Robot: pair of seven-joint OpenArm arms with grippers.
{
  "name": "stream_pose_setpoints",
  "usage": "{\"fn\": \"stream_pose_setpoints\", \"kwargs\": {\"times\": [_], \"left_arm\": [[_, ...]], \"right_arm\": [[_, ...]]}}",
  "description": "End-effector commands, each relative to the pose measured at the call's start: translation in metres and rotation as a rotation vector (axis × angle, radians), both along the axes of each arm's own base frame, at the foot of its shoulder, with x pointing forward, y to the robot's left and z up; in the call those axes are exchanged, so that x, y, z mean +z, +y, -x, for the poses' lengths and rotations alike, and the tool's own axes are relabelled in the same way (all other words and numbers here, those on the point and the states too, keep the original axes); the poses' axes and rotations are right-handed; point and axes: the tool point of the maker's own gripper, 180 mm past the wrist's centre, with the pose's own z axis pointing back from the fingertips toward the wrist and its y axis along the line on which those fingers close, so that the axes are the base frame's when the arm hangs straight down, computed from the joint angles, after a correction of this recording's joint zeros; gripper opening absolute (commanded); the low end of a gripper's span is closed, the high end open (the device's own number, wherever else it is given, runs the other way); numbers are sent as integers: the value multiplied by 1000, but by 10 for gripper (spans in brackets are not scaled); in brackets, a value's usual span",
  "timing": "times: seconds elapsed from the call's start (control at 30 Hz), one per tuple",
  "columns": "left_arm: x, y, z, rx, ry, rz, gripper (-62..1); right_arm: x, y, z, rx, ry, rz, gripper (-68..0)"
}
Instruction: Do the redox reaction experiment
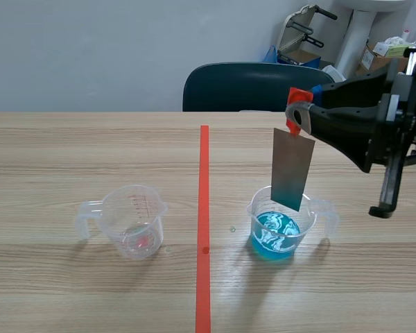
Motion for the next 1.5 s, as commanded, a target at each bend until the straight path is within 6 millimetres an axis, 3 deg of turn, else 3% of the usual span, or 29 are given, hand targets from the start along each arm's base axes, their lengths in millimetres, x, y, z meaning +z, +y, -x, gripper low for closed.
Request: {"fn": "stream_pose_setpoints", "kwargs": {"times": [0.0, 0.67, 1.47], "left_arm": [[8, -3, -1, 3, -19, 30, 14], [8, -3, -1, 3, -19, 30, 14], [8, -3, -1, 3, -19, 30, 14]], "right_arm": [[2, 3, 1, 13, 0, -21, -667], [-57, 4, -18, -34, 108, -10, -667], [-65, 2, -18, -31, 98, 40, -667]]}}
